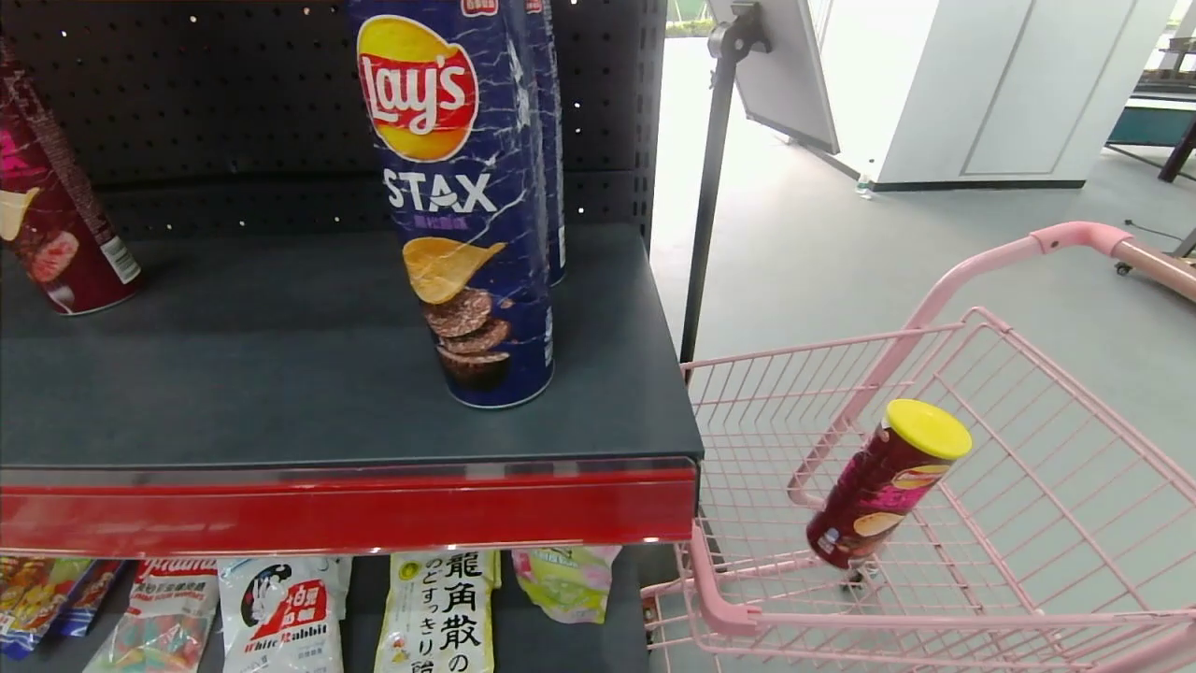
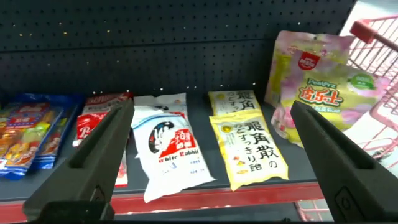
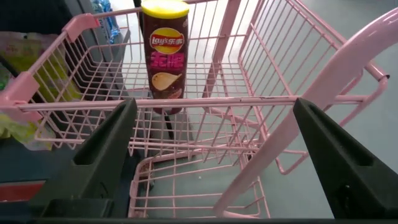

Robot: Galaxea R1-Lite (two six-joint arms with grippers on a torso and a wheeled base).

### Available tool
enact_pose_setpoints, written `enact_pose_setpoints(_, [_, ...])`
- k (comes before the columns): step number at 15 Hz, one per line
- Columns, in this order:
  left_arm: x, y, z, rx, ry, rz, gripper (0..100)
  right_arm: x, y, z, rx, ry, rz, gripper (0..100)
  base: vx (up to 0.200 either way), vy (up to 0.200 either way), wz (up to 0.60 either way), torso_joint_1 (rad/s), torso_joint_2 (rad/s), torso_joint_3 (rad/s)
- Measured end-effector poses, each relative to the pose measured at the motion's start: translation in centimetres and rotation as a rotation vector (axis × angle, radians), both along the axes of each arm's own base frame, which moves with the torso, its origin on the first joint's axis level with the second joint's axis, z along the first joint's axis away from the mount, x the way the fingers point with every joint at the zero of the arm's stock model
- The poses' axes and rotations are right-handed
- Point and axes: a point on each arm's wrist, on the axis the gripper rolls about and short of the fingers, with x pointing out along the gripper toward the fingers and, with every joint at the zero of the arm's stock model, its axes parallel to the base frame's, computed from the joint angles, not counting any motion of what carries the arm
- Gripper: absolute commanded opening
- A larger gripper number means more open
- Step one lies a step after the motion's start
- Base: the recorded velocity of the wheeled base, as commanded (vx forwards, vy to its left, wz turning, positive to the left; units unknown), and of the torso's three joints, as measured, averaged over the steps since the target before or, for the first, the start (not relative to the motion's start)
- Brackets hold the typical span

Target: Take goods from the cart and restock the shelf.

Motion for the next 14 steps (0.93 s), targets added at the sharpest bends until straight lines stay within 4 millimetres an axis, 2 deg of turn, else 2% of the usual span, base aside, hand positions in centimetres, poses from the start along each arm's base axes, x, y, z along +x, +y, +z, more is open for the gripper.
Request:
enact_pose_setpoints(13, [0.00,0.00,-0.02,-0.002,0.001,0.000,100,0.00,0.01,0.01,-0.001,-0.001,0.007,100,0.000,0.000,0.00,0.000,0.00,0.000])
enact_pose_setpoints(14, [0.00,0.00,-0.01,-0.005,0.000,0.000,100,0.00,0.01,0.01,-0.001,-0.001,0.007,100,-0.200,0.000,0.00,-0.002,0.00,0.002])
